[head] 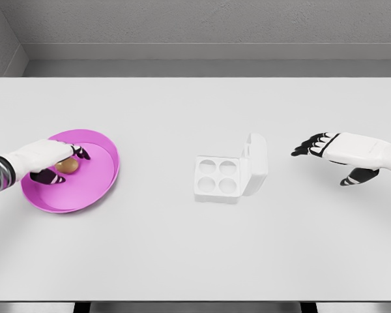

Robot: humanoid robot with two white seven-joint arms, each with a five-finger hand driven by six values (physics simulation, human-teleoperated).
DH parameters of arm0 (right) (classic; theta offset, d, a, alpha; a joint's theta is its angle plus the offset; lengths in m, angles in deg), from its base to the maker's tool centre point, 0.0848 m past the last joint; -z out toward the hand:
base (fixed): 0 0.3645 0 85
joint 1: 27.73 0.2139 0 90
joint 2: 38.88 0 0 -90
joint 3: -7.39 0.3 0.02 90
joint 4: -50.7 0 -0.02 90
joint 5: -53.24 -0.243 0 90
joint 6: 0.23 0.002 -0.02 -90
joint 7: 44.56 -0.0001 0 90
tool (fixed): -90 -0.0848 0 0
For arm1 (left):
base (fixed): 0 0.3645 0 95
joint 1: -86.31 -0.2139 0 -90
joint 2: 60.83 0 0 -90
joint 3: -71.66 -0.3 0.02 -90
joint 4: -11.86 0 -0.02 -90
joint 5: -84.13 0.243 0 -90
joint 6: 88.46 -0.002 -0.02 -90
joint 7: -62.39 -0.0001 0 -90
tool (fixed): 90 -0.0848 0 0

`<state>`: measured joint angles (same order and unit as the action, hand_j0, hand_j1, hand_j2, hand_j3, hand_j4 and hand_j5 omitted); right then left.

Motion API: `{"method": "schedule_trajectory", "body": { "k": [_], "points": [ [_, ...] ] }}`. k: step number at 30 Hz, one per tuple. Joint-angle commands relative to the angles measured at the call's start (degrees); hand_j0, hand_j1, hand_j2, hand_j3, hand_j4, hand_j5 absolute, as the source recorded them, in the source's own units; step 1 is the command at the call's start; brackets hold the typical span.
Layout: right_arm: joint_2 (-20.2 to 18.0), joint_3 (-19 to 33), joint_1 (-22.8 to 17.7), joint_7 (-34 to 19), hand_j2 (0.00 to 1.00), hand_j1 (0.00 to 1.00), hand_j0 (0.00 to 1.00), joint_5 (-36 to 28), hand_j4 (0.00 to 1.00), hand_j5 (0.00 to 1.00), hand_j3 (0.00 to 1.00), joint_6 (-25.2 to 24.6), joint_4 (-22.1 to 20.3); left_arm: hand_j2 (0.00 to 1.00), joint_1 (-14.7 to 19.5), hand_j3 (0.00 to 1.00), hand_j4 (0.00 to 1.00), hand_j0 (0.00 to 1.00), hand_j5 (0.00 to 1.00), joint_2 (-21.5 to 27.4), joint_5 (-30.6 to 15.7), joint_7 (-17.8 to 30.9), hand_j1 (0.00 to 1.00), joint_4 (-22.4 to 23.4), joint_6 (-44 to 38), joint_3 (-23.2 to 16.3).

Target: Pack egg into the box and close the box lid

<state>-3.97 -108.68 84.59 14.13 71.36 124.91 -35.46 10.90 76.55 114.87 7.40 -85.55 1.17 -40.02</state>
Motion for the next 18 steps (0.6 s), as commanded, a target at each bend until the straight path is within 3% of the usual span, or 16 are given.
{"method": "schedule_trajectory", "body": {
  "k": [1,10,14,18],
  "points": [
    [-0.01,0.05,0.00,0.02,1.00,1.00,1.00,-0.28,1.00,1.00,1.00,-0.14,0.03,0.73,0.00,0.73,0.73,0.73,0.73,-0.01,0.02,-0.02,0.73,0.29,0.02,0.05],
    [-0.10,0.14,0.00,0.02,1.00,1.00,1.00,-0.37,1.00,1.00,1.00,-0.14,-0.06,0.64,0.00,0.64,0.64,0.64,0.64,0.07,0.02,-0.02,0.64,0.56,0.02,0.05],
    [-0.10,0.14,0.00,-0.07,1.00,1.00,1.00,-0.37,1.00,1.00,1.00,-0.14,-0.15,0.49,0.09,0.49,0.49,0.49,0.49,0.08,0.02,-0.02,0.49,0.47,0.02,0.23],
    [-0.10,0.14,0.00,-0.07,1.00,1.00,1.00,-0.37,1.00,1.00,1.00,-0.14,-0.15,0.43,0.26,0.43,0.43,0.43,0.43,0.08,0.02,-0.02,0.43,0.47,0.11,0.49]
  ]
}}
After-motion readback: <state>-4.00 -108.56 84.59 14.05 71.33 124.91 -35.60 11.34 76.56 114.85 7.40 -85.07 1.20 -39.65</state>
